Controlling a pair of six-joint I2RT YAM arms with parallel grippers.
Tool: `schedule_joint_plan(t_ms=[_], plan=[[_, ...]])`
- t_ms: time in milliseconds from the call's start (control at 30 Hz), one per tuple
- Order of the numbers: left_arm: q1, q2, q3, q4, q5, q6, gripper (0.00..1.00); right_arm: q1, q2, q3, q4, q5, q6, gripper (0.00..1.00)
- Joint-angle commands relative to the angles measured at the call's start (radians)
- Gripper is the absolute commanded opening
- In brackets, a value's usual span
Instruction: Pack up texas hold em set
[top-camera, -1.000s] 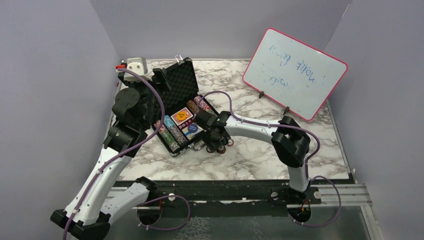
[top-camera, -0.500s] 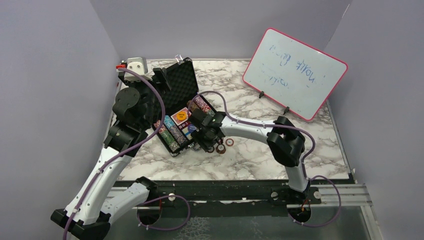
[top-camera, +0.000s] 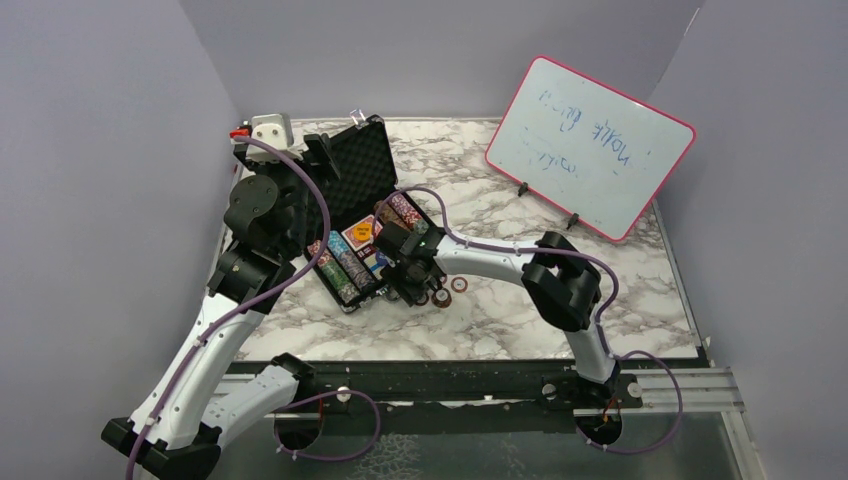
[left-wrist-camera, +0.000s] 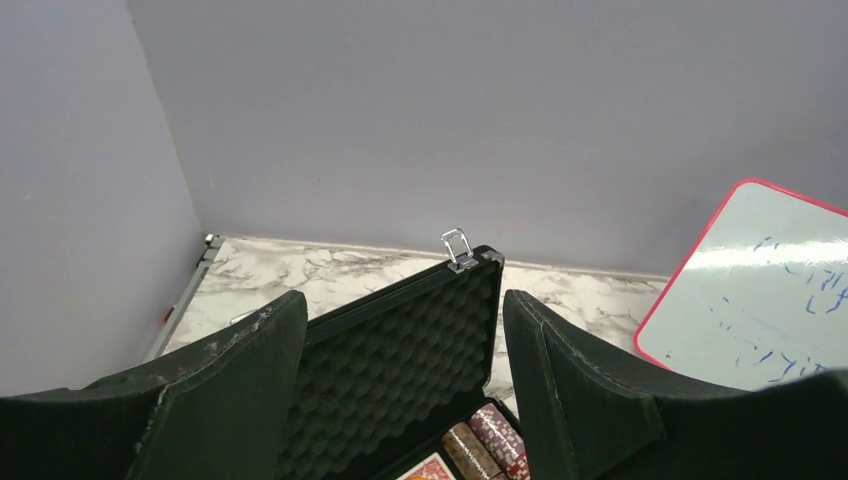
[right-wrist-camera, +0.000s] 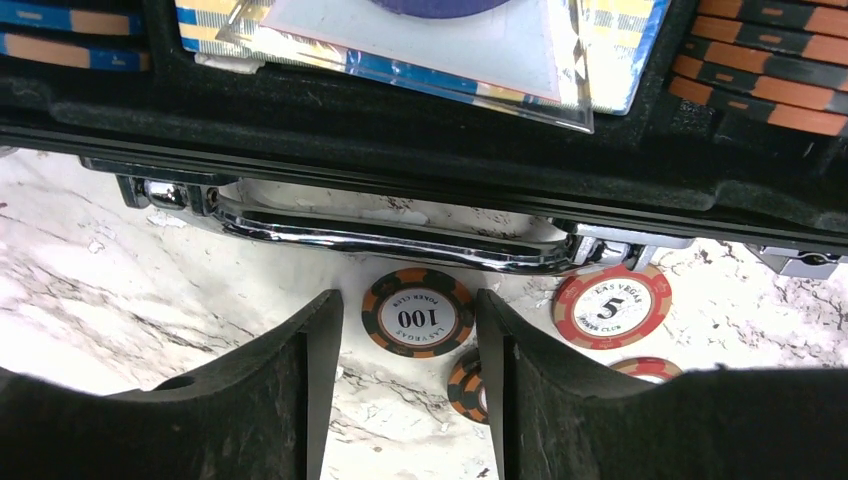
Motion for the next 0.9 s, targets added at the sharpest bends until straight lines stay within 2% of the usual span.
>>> schedule_joint_plan(t_ms=[0,167,500,867], plan=[[0.0,0.002,-0.002,0.039,-0.025,0.019,0.74,0.008,0.031,-0.019,0.024,-0.025,-0.004,0.52],[0.0,0.004,-0.001,0.042,-0.026,0.024,0.75,0.009,0.019,-0.033,0.017,-0.024,-0.001,0.44],[-0.001,0.006,0.003,0.045,-0.023,0.024,0.74,0.012,-0.05,-0.02,-0.026,-0.03,0.018,0.43],[0.0,-0.001,0.002,0.034,-0.019,0.011,0.74,0.01,-0.13,-0.016,-0.056,0.094,0.114,0.43]])
